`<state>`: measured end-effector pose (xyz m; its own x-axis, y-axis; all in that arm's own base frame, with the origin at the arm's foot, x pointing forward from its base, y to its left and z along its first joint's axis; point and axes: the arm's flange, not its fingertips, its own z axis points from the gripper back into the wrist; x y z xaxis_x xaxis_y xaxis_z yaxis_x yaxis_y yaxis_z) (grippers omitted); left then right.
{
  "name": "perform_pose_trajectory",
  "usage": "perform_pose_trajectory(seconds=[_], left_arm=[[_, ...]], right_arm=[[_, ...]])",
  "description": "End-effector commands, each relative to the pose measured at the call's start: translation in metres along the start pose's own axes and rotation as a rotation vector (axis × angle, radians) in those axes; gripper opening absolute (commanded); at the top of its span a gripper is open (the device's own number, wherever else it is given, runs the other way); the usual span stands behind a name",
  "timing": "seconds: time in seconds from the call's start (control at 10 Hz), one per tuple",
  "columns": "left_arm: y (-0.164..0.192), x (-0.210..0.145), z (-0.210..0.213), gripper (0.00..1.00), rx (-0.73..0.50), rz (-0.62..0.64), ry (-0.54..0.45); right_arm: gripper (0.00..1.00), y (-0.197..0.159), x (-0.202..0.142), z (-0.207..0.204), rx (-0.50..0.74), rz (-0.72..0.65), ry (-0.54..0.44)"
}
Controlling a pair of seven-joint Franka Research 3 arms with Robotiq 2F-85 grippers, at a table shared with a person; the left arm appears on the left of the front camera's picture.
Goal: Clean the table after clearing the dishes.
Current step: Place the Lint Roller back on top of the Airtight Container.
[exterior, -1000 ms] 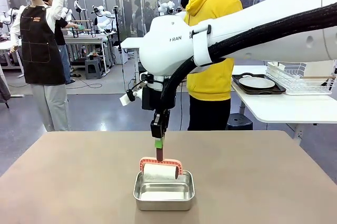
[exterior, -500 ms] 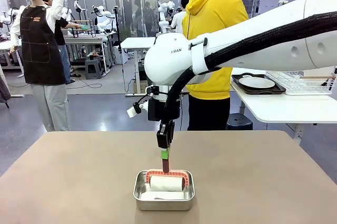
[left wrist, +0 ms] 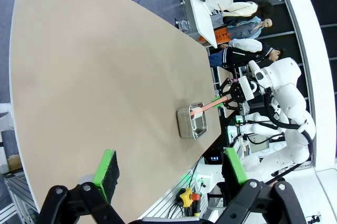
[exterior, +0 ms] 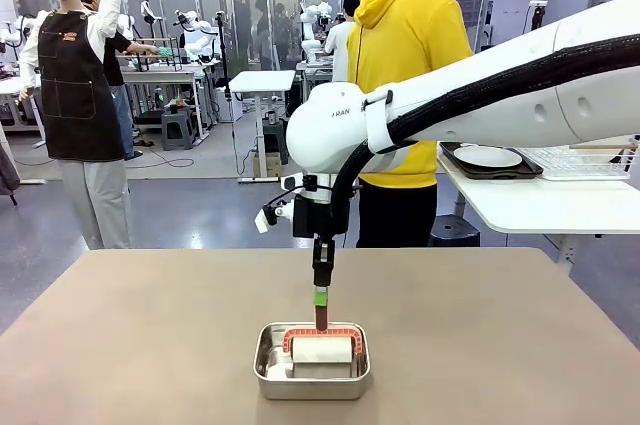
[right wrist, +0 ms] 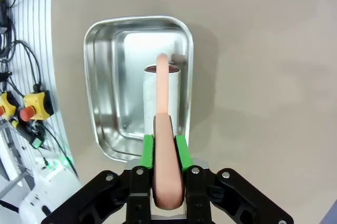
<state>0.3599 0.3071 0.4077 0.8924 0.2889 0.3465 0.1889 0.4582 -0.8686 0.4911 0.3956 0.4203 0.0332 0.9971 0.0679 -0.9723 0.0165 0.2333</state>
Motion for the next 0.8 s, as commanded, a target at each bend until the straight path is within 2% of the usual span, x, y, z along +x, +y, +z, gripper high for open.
perform_pose_trajectory(seconds=[0.0,0.1,0.3,0.7], left_arm=[[-0.001,-0.003,0.002,1.00,-0.018,-0.012,-0.008],[-0.001,-0.003,0.002,1.00,-0.018,-0.012,-0.008],[-0.001,-0.003,0.002,1.00,-0.018,-0.012,-0.008],[-0.001,-0.003,0.002,1.00,-0.018,-0.012,-0.008]], right_arm=[[0.21,-0.001,-0.007,0.013,-0.057,0.087,-0.032],[0.21,-0.002,-0.009,0.015,-0.062,0.113,-0.058],[0.21,-0.008,-0.015,0.008,-0.070,0.130,-0.047],[0.21,-0.013,-0.030,-0.029,-0.048,0.065,-0.049]])
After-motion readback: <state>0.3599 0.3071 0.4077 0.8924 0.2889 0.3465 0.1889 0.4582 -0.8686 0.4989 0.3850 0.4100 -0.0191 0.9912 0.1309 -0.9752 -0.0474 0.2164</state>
